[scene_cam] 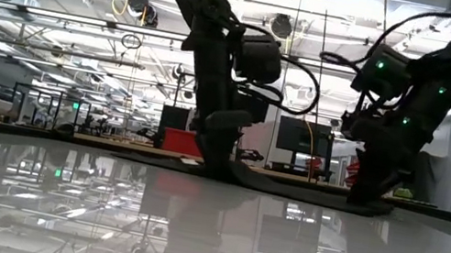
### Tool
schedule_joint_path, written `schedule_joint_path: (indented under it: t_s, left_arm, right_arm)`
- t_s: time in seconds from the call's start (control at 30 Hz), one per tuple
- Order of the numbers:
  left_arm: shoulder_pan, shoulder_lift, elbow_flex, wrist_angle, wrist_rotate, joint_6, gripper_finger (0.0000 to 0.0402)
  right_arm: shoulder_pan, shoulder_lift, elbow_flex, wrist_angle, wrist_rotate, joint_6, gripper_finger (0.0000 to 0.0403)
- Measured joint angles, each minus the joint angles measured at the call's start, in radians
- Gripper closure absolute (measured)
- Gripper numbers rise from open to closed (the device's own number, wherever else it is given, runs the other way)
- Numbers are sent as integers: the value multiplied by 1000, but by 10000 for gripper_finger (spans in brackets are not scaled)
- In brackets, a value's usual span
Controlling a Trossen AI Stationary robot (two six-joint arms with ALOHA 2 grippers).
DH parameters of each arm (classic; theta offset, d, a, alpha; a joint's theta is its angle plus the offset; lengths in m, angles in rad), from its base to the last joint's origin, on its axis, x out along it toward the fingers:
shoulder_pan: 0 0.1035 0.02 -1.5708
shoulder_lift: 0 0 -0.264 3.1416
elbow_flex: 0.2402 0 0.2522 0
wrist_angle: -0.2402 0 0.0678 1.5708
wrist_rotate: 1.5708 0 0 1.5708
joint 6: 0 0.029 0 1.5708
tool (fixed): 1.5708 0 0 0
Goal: Roll towel into tight, uniform cylinder
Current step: Fold the black towel
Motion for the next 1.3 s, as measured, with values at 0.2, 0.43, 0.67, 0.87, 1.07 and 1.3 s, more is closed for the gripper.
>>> schedule_joint_path:
  t_s: [0.2, 0.43, 0.67, 0.87, 1.07, 1.3]
  left_arm:
    - [53, 1, -1, -3, -1, 124, 210]
    - [72, 2, -2, -7, 21, 339, 210]
    - [54, 0, -2, -99, 39, 527, 210]
    - [21, -22, -4, -259, 43, 578, 210]
    - [-19, -110, -10, -334, -5, 568, 210]
    - [-61, -219, -8, -353, 48, 483, 210]
  right_arm:
    - [181, 6, -5, 85, -11, 220, 315]
    - [391, 29, -10, 269, 33, 467, 340]
    - [537, 145, -8, 530, 42, 606, 371]
    - [591, 218, -6, 760, 43, 561, 371]
    - [591, 128, -6, 748, 43, 364, 333]
    - [607, -89, -5, 482, 24, -45, 260]
